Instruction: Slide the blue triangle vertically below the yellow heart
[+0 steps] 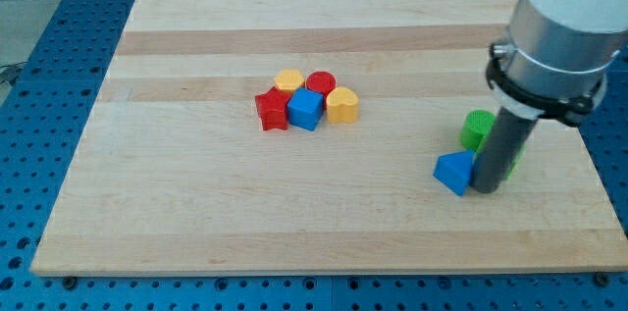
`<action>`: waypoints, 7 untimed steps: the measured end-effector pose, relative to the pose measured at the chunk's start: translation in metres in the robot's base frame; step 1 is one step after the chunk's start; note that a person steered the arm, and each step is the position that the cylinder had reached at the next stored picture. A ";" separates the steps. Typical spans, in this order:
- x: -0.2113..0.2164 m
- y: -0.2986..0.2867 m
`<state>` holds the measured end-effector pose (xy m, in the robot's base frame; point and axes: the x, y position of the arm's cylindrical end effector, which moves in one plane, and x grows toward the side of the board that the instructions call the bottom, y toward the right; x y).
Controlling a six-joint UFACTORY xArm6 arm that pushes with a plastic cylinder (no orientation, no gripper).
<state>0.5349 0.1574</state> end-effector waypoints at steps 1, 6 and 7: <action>-0.003 -0.035; 0.040 0.001; 0.065 0.067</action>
